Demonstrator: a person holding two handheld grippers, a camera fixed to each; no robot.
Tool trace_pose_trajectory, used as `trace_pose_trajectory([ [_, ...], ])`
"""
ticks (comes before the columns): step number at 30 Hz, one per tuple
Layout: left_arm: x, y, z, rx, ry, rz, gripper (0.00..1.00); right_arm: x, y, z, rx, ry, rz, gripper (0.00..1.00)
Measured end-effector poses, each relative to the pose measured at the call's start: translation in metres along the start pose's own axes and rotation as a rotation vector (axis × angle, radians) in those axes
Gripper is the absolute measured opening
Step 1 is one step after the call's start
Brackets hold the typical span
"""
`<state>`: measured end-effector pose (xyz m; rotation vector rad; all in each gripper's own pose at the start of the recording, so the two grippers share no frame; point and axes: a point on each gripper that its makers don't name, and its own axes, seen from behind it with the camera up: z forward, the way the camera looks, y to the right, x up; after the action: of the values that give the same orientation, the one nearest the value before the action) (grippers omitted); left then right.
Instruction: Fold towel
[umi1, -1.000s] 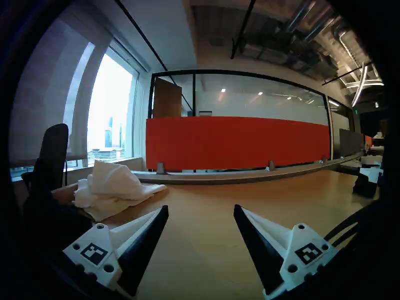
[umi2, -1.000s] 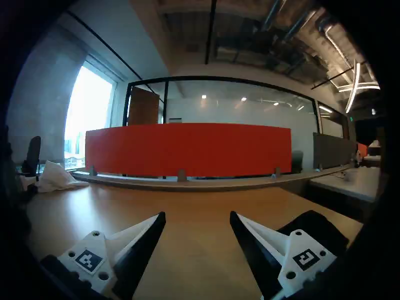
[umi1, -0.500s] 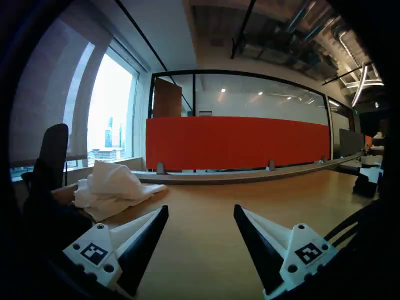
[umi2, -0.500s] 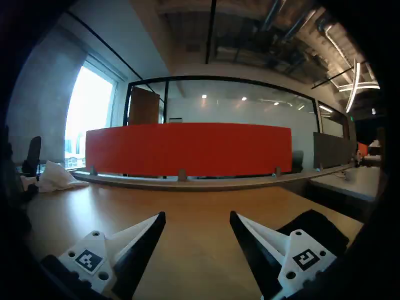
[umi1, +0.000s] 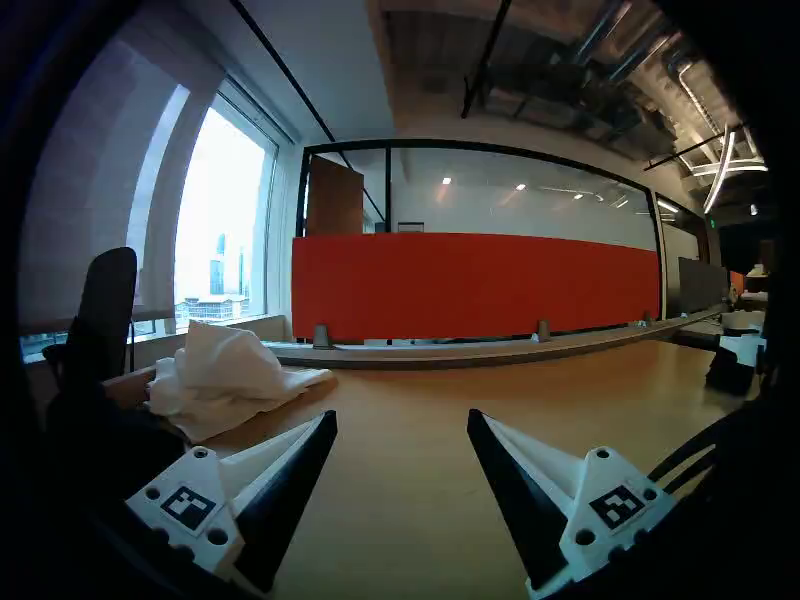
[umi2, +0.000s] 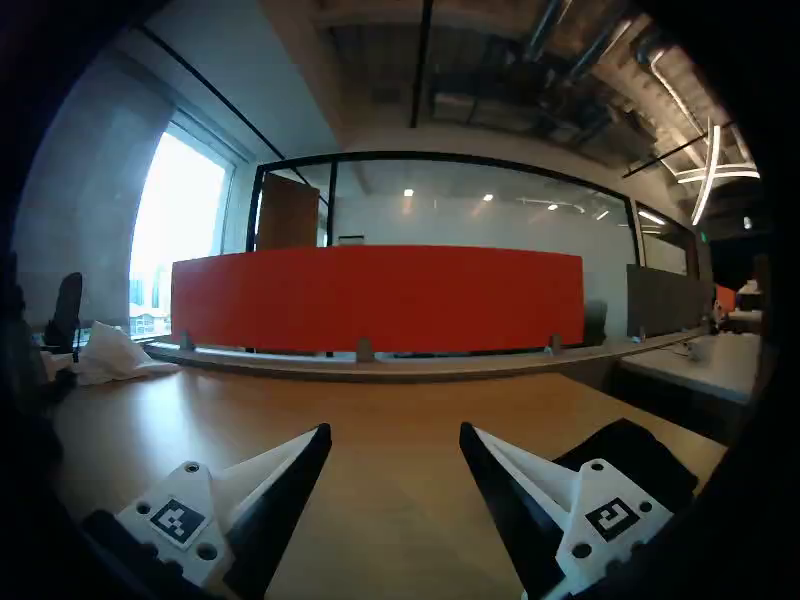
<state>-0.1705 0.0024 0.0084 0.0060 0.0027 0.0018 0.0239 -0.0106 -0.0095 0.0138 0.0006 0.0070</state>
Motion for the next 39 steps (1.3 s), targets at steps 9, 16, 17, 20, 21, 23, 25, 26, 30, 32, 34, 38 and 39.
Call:
trace_pose_trajectory([
  [9, -0.0024, 0.0006, 0.0004, 0.000, 0.001, 0.000, 0.97, 0.0002, 0.0001, -0.0006, 0.000, 0.000, 0.000, 1.00],
  [16, -0.0033, 0.0005, 0.0007, 0.000, 0.001, -0.001, 0.97, 0.0008, 0.0003, -0.0004, 0.000, 0.000, 0.000, 1.00],
  [17, -0.0034, 0.0004, 0.0008, 0.000, 0.001, -0.001, 0.97, 0.0008, 0.0004, -0.0005, 0.000, 0.000, 0.000, 1.00],
  [20, -0.0036, 0.0004, 0.0008, 0.000, 0.001, -0.001, 0.97, 0.0006, 0.0004, -0.0004, 0.000, 0.000, 0.000, 0.99],
  [21, -0.0036, 0.0005, 0.0009, 0.000, 0.001, -0.001, 0.97, 0.0006, 0.0003, -0.0004, 0.000, 0.000, 0.000, 1.00],
  [23, -0.0036, 0.0007, 0.0011, 0.000, 0.001, -0.001, 0.97, 0.0006, 0.0002, -0.0005, 0.000, 0.000, 0.000, 1.00],
  [25, -0.0036, 0.0005, 0.0013, 0.000, 0.001, -0.001, 0.97, 0.0006, 0.0002, -0.0003, 0.000, 0.000, 0.000, 0.99],
  [26, -0.0037, 0.0004, 0.0014, 0.000, 0.001, -0.001, 0.97, 0.0006, 0.0002, -0.0001, 0.000, 0.000, 0.000, 0.99],
  [30, -0.0038, 0.0001, 0.0017, 0.000, 0.001, -0.001, 0.97, 0.0005, 0.0001, -0.0001, 0.000, 0.000, 0.000, 0.99],
  [32, -0.0038, -0.0001, 0.0019, 0.000, 0.001, -0.001, 0.97, 0.0003, 0.0001, -0.0001, 0.000, 0.000, 0.000, 0.99],
  [34, -0.0036, -0.0004, 0.0020, 0.000, 0.001, -0.002, 0.97, 0.0005, 0.0002, -0.0002, 0.000, 0.000, 0.000, 1.00],
  [38, -0.0037, -0.0008, 0.0021, 0.000, 0.001, -0.002, 0.97, 0.0010, 0.0002, -0.0003, 0.000, 0.000, 0.000, 0.99],
  [39, -0.0038, -0.0006, 0.0021, 0.000, 0.001, -0.002, 0.97, 0.0011, 0.0002, -0.0003, 0.000, 0.000, 0.000, 1.00],
])
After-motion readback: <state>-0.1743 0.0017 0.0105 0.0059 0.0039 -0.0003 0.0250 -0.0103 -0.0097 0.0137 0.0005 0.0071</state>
